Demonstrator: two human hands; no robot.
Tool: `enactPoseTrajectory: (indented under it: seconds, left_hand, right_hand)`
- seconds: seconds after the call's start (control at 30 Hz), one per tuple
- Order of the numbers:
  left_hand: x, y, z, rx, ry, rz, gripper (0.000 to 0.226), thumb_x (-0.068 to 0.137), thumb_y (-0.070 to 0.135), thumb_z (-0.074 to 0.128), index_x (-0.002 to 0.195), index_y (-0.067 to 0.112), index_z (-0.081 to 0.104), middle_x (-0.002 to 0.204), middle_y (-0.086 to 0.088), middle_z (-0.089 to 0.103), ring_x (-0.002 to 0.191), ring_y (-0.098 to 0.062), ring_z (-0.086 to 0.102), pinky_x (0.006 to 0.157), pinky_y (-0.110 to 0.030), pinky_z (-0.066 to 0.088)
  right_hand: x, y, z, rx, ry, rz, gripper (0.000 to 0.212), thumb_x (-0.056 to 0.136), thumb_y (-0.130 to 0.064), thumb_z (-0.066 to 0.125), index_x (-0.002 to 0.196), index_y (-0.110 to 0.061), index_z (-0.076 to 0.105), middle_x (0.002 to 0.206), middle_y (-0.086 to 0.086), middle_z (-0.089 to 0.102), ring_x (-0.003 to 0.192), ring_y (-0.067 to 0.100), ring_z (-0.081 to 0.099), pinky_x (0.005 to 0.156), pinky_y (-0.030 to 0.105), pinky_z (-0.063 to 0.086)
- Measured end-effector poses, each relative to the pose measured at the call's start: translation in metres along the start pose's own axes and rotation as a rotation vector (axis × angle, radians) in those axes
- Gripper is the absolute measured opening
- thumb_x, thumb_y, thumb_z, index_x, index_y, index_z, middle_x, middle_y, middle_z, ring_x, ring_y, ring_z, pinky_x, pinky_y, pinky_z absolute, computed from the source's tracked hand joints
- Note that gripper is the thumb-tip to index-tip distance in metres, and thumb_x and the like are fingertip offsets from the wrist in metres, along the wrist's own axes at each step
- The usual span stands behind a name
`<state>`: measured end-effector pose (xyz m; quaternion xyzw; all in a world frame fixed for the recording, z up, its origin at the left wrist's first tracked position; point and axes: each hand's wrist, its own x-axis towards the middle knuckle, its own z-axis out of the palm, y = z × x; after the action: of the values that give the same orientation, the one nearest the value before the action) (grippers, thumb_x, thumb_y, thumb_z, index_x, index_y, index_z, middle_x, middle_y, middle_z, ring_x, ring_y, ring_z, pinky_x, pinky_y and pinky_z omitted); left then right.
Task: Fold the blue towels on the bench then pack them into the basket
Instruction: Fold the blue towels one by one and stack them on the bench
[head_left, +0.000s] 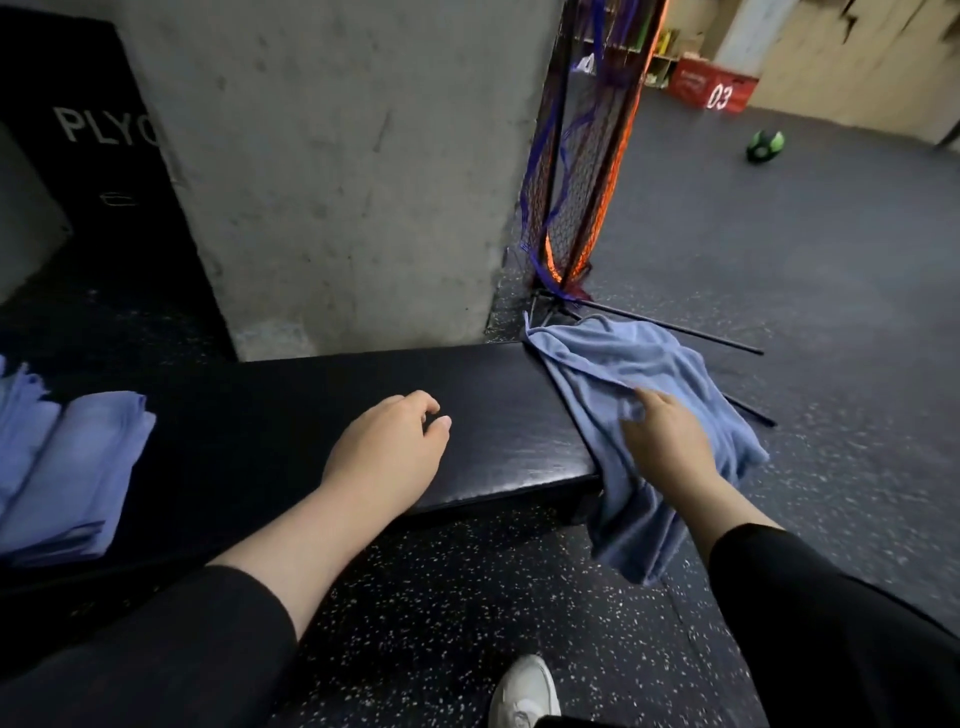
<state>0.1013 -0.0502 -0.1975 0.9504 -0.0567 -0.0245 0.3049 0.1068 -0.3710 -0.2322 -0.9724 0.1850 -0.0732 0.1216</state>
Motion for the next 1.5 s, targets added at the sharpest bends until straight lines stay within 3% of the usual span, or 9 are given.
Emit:
enactPoseTrajectory:
  seconds: [0.07, 0.2, 0.4, 0.63, 0.83, 0.97, 1.1, 1.33, 1.5]
  left_hand:
    - [0.005, 0.000, 0.006, 0.004, -0.017, -0.007, 0.032, 0.102, 0.044, 0.047, 0.125, 0.028, 0.062, 0.112, 0.010, 0.062, 0.099, -0.015, 0.059, 0.085, -0.035, 0.051]
    - [0.013, 0.004, 0.016, 0.000, -0.032, -0.010, 0.032, 0.102, 0.045, 0.047, 0.125, 0.029, 0.062, 0.113, 0.010, 0.063, 0.099, -0.014, 0.058, 0.084, -0.034, 0.051]
    - [0.017, 0.014, 0.029, -0.009, -0.061, 0.016, 0.033, 0.102, 0.045, 0.046, 0.126, 0.028, 0.061, 0.112, 0.010, 0.062, 0.100, -0.014, 0.058, 0.084, -0.034, 0.050]
    - [0.017, 0.019, 0.027, -0.072, -0.063, 0.033, 0.032, 0.103, 0.044, 0.047, 0.126, 0.028, 0.061, 0.112, 0.011, 0.062, 0.101, -0.012, 0.058, 0.087, -0.033, 0.050]
    - [0.016, 0.020, 0.021, -0.248, -0.083, 0.023, 0.031, 0.102, 0.043, 0.050, 0.126, 0.029, 0.062, 0.104, 0.019, 0.061, 0.102, -0.008, 0.058, 0.085, -0.027, 0.042]
    - [0.016, 0.017, 0.016, -0.479, -0.125, -0.044, 0.027, 0.104, 0.041, 0.049, 0.122, 0.030, 0.066, 0.109, 0.015, 0.066, 0.107, -0.009, 0.062, 0.096, -0.030, 0.048]
    - [0.013, 0.009, 0.003, -0.860, -0.193, -0.209, 0.020, 0.107, 0.037, 0.044, 0.098, 0.038, 0.063, 0.111, 0.011, 0.067, 0.106, -0.012, 0.065, 0.101, -0.046, 0.052]
    - [0.004, -0.030, -0.014, -0.880, -0.220, -0.207, 0.012, 0.101, 0.029, 0.061, 0.110, 0.031, 0.068, 0.101, 0.016, 0.076, 0.088, 0.010, 0.068, 0.069, -0.014, 0.049]
    - [0.010, -0.066, -0.024, -0.924, -0.015, -0.363, 0.018, 0.102, 0.028, 0.058, 0.100, 0.016, 0.070, 0.100, -0.007, 0.077, 0.102, -0.025, 0.072, 0.087, -0.043, 0.056]
  right_hand:
    - [0.003, 0.009, 0.007, -0.023, -0.029, 0.075, 0.029, 0.094, -0.034, 0.051, 0.115, -0.015, 0.056, 0.126, 0.014, 0.062, 0.116, 0.039, 0.058, 0.096, 0.052, 0.047]
    - [0.009, 0.014, 0.011, -0.015, 0.010, 0.172, 0.042, 0.091, -0.032, 0.056, 0.127, -0.011, 0.049, 0.137, 0.014, 0.052, 0.126, 0.038, 0.049, 0.096, 0.058, 0.044]
    - [0.015, 0.011, 0.011, 0.017, 0.020, 0.221, 0.021, 0.095, -0.037, 0.056, 0.104, -0.024, 0.070, 0.112, 0.008, 0.065, 0.111, 0.034, 0.059, 0.093, 0.051, 0.043]
    - [0.008, -0.020, -0.003, 0.418, 0.107, 0.079, 0.018, 0.101, -0.026, 0.048, 0.087, -0.015, 0.050, 0.083, 0.003, 0.062, 0.086, 0.029, 0.058, 0.070, 0.033, 0.034]
    - [-0.004, -0.079, -0.024, 0.596, 0.051, -0.087, 0.015, 0.102, -0.024, 0.051, 0.098, -0.010, 0.057, 0.074, -0.008, 0.061, 0.074, 0.013, 0.055, 0.067, 0.028, 0.034]
    - [-0.017, -0.121, -0.022, 0.633, -0.001, -0.206, 0.011, 0.102, -0.022, 0.053, 0.093, -0.016, 0.056, 0.071, -0.014, 0.060, 0.063, -0.008, 0.053, 0.060, 0.011, 0.035]
    - [-0.027, -0.164, -0.009, 0.734, -0.098, -0.238, 0.013, 0.102, -0.021, 0.052, 0.091, -0.016, 0.055, 0.066, -0.010, 0.059, 0.062, 0.004, 0.052, 0.068, 0.027, 0.039]
    - [-0.040, -0.237, 0.001, 0.921, -0.209, -0.229, 0.012, 0.103, -0.019, 0.052, 0.097, -0.010, 0.059, 0.066, -0.006, 0.057, 0.050, -0.007, 0.050, 0.055, 0.011, 0.037]
    - [-0.044, -0.275, 0.010, 0.867, -0.310, -0.325, 0.016, 0.102, -0.026, 0.054, 0.103, -0.013, 0.063, 0.078, -0.010, 0.063, 0.062, -0.009, 0.053, 0.060, 0.012, 0.039]
